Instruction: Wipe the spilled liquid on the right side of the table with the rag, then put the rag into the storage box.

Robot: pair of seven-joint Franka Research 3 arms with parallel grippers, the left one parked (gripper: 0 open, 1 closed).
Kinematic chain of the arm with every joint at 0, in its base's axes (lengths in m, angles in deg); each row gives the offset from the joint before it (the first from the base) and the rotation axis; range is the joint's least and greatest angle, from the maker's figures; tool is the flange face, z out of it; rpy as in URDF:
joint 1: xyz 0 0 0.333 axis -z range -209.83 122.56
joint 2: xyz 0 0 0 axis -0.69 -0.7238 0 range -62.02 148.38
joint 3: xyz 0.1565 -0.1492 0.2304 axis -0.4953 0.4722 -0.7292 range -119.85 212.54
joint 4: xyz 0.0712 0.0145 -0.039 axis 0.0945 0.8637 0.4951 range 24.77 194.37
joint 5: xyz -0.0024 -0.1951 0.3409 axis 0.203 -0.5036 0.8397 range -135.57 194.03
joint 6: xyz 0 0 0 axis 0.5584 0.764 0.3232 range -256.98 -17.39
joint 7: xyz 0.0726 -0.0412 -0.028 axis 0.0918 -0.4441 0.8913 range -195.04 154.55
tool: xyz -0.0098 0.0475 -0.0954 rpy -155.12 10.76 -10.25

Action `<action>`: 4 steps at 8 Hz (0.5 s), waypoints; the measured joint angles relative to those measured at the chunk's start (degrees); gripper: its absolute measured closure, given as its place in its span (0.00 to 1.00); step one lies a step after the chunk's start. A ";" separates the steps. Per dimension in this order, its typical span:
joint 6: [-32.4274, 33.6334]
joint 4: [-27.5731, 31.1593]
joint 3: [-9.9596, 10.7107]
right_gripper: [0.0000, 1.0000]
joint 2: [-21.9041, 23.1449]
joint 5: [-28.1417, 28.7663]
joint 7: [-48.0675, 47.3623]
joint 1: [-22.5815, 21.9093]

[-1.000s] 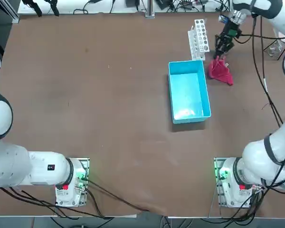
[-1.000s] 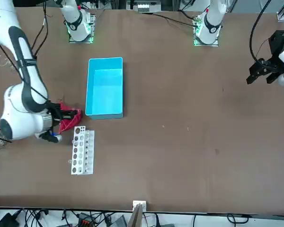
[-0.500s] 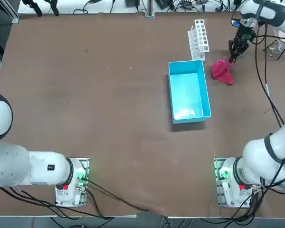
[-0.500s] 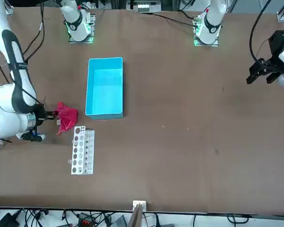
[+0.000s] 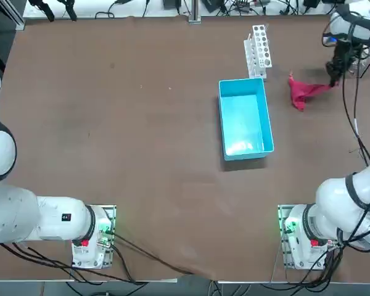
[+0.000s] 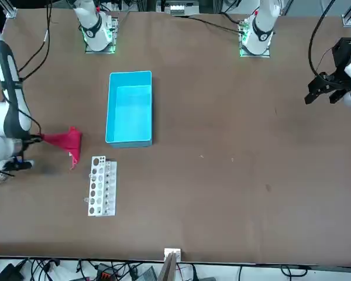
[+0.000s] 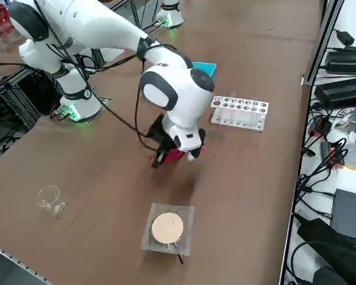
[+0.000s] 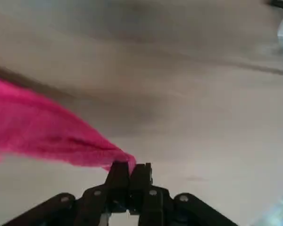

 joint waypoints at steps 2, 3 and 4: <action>-3.07 0.03 0.15 0.98 -0.98 -6.44 4.97 3.31; -5.63 0.04 0.24 0.98 -1.34 -9.51 8.60 5.87; -8.64 0.01 0.30 0.98 -1.69 -12.69 12.09 8.98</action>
